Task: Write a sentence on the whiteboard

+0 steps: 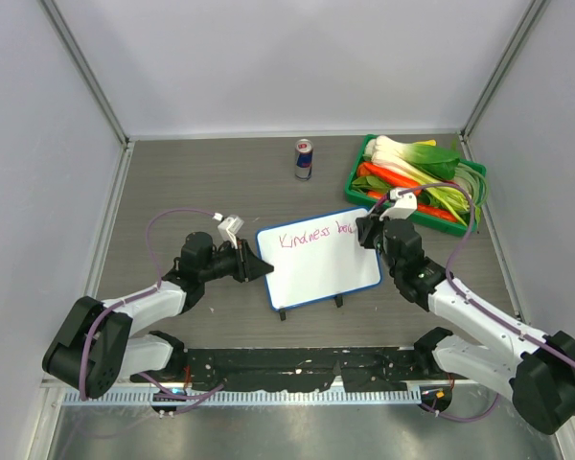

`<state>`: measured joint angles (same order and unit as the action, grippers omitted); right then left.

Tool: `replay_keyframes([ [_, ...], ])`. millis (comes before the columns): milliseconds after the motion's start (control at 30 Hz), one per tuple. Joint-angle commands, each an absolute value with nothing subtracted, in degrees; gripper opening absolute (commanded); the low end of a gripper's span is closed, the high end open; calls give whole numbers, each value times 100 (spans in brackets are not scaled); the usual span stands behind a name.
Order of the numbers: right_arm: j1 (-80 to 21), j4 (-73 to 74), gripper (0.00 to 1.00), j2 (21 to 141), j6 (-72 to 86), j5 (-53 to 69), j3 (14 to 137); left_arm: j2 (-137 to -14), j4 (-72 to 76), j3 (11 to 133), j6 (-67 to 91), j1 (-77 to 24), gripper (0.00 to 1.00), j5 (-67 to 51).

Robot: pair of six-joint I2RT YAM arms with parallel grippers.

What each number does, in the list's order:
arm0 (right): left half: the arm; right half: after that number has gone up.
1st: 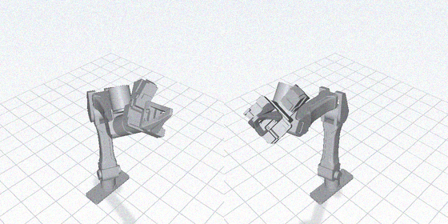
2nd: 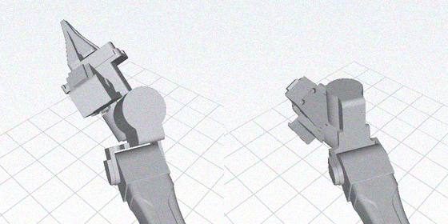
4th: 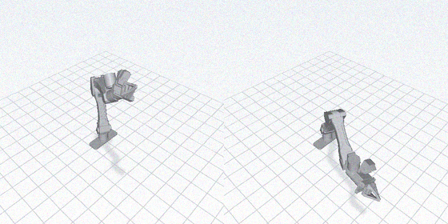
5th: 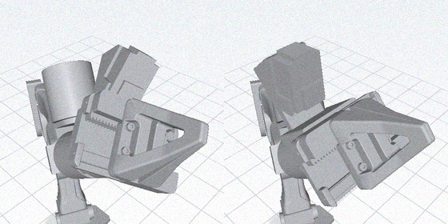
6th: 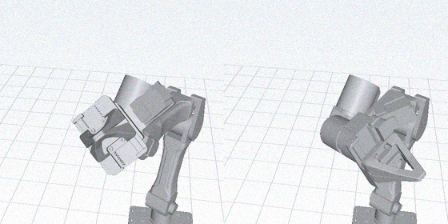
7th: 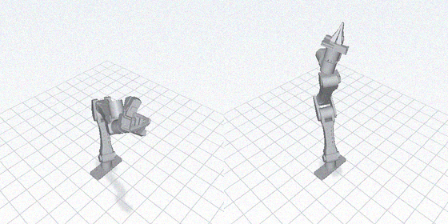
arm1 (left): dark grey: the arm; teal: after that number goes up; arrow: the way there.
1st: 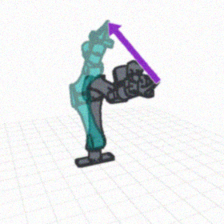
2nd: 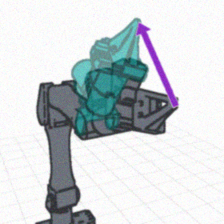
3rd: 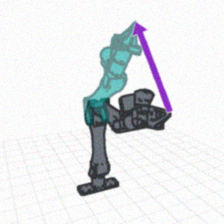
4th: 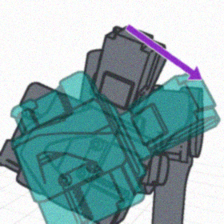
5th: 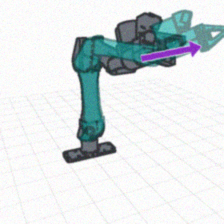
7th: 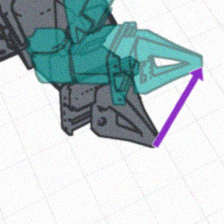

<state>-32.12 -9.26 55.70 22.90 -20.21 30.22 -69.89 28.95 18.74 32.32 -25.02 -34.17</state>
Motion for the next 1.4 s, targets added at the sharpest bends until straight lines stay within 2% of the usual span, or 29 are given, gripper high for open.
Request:
replay_keyframes([
  [0, -3208, -782, 1, 5467, 2338, -1951, 2892, -7066, 2725, 1951, 2874, -2558, 0, -3313],
  [533, -3208, -993, 1, 5660, 2408, -1503, 3085, -7084, 2725, 1951, 2865, -2566, 0, -3322],
  [967, -3155, -1310, 1, 5010, 2593, -1670, 3076, -7075, 2716, 1951, 2865, -2575, 0, -3313],
  [1367, -3015, -1160, 1, 5124, 2434, -1881, 3147, -7075, 2716, 1951, 2856, -2566, 0, -3313],
])
